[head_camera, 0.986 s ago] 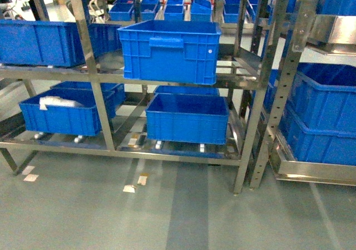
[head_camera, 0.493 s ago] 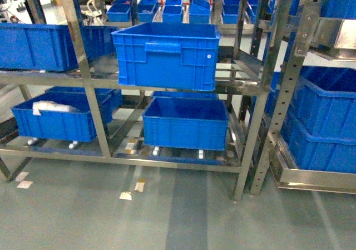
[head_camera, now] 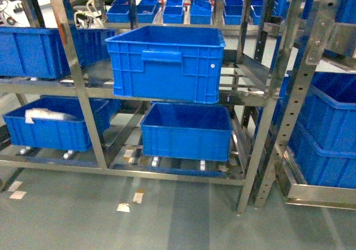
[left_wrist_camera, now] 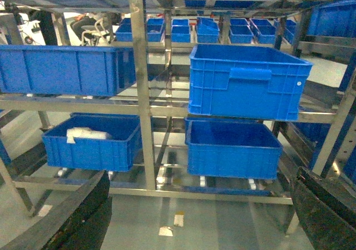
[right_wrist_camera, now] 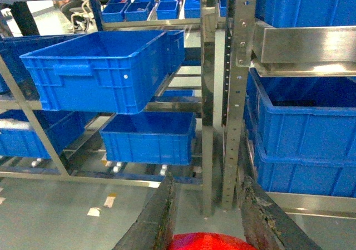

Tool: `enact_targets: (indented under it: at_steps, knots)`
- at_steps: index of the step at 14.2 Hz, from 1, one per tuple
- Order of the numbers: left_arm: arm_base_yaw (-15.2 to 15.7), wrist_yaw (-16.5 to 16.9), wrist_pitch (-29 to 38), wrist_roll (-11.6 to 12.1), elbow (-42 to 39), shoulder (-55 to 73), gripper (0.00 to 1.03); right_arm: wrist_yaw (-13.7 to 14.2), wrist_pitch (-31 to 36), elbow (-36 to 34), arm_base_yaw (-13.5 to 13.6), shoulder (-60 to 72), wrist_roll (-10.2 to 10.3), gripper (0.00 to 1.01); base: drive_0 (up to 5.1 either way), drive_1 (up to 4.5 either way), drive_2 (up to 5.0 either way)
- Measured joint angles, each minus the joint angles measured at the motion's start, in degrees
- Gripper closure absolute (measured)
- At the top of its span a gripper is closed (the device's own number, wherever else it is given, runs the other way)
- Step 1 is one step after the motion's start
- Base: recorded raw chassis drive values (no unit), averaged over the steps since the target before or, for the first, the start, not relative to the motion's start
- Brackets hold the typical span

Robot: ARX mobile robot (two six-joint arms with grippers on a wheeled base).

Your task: Pick red block from blue box to shelf

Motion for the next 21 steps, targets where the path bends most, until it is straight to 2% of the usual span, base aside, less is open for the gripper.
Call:
enact_targets:
  at_steps: [13,18,21]
  knots:
    - [0.0,0.0,0.0,0.0,0.0,0.0,0.05,0.0,0.0,0.0,0.0,0.0,0.0,0.73,0.0,3.30,-3.3]
    - [0.0,0.0,0.0,0.0,0.0,0.0,0.05,0.0,-0.1,0.0,0.0,0.1,0.0,0.73,0.0,2.33,-2.4]
    - [0.0,0.0,0.0,0.0,0.0,0.0,0.05,0.0,-0.1,0.0,0.0,0.0,0.0,0.73,0.0,0.00,0.0]
